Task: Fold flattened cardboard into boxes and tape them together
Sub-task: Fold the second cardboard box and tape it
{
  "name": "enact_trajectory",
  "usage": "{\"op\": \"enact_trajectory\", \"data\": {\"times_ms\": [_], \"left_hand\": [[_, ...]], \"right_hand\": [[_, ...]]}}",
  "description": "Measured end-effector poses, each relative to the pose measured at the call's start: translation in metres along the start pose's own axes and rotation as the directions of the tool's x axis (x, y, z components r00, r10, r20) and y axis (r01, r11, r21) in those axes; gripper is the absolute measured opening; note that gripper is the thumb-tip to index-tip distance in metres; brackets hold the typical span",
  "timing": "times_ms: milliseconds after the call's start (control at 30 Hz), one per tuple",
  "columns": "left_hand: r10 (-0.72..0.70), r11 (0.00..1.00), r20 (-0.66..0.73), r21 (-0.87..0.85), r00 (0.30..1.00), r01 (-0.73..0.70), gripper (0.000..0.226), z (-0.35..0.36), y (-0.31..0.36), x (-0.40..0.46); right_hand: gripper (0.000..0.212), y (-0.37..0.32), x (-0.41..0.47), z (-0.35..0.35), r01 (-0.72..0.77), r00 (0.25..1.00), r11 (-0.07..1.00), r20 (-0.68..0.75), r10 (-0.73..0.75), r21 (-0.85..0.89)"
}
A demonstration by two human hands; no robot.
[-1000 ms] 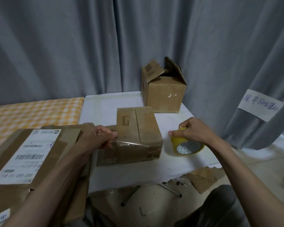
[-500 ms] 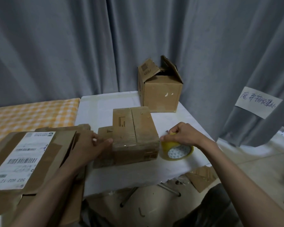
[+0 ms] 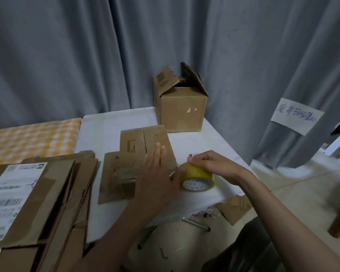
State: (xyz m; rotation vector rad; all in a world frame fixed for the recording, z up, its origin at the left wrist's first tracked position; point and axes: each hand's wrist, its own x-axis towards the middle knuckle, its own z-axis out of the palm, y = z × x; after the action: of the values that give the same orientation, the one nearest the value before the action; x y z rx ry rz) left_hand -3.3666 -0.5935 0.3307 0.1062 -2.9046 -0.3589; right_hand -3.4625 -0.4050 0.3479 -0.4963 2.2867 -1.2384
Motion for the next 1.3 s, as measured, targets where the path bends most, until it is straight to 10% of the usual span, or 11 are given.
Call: {"op": "enact_trajectory", "data": {"times_ms": [267, 967, 1133, 1300], "left_hand": [[0.005, 1.0, -0.053, 0.03, 0.999, -0.003, 0.11, 0.0, -0.006, -0.003], [-0.084, 0.983, -0.083, 0.153, 0.993, 0.096, 0.106, -0.003, 0.016, 0.004], [-0.104, 0.986, -0.085, 0.12, 0.991, 0.113, 0.105, -0.002, 0.019, 0.006], [-0.112, 0.987, -0.079, 0.105, 0.991, 0.12, 0.109, -0.002, 0.019, 0.005]], "right_hand": [[0.021, -0.001, 0.006, -0.005, 0.058, 0.998, 0.998, -0.003, -0.058, -0.024], [0.055, -0.009, 0.019, -0.02, 0.084, 0.984, 0.973, 0.174, -0.047, -0.213], [0.025, 0.016, 0.045, -0.039, 0.012, 0.927, 0.995, -0.373, -0.047, -0.097], [0.04, 0.032, 0.079, -0.034, -0.215, 0.961, 0.894, -0.248, 0.123, -0.392]]}}
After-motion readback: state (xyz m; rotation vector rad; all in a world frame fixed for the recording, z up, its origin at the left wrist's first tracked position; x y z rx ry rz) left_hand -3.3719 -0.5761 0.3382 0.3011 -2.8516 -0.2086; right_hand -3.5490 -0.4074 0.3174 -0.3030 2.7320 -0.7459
